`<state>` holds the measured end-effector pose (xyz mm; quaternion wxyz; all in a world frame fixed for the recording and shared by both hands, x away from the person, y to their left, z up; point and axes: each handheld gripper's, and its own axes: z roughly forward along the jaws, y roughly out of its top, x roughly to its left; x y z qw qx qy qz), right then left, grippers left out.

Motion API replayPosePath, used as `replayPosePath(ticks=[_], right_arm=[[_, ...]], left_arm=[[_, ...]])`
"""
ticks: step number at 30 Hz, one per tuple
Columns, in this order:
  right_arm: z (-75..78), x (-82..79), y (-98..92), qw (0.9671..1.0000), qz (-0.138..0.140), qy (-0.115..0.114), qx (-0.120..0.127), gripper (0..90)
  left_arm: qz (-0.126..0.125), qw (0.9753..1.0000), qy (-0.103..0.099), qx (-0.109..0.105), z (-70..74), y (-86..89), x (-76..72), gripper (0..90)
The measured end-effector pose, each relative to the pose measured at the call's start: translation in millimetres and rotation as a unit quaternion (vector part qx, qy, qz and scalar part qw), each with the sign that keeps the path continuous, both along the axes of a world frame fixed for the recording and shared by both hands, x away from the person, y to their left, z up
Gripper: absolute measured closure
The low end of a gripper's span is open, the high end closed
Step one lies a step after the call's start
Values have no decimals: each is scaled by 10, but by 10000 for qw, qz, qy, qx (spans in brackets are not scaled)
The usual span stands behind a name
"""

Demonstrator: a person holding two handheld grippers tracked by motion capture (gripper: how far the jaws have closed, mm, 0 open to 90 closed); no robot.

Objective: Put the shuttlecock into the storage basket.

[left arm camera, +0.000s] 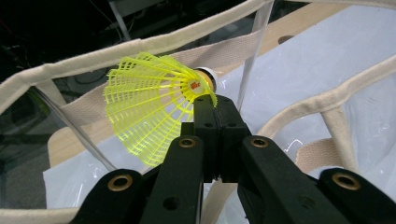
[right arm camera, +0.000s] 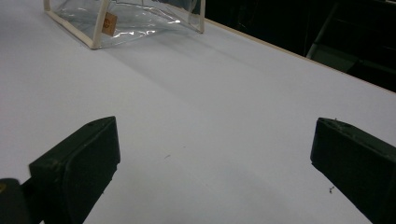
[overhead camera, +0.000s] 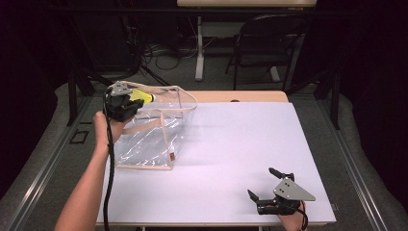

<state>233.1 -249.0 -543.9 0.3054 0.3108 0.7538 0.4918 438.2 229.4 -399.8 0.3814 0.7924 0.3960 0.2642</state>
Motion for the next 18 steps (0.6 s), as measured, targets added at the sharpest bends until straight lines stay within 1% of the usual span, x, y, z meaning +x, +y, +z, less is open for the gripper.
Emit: replayPosePath(ticks=[2,7,12,18], right_arm=[[1,-2,-1,10000,3,0,-5,8],[-3,-3,4,10000,-1,23,16,9],[-8,6,0,10000,12,37,-3,9],[-14,10,-3,10000,7,42,-8,9]], left_arm=[[9,10000,48,15,-8,-11,20,893],[17,9999,112,-23,-3,-14,43,894],[-3,9997,233,9,2,-16,62,893],[2,9996,297,29,-3,-9,77,893]])
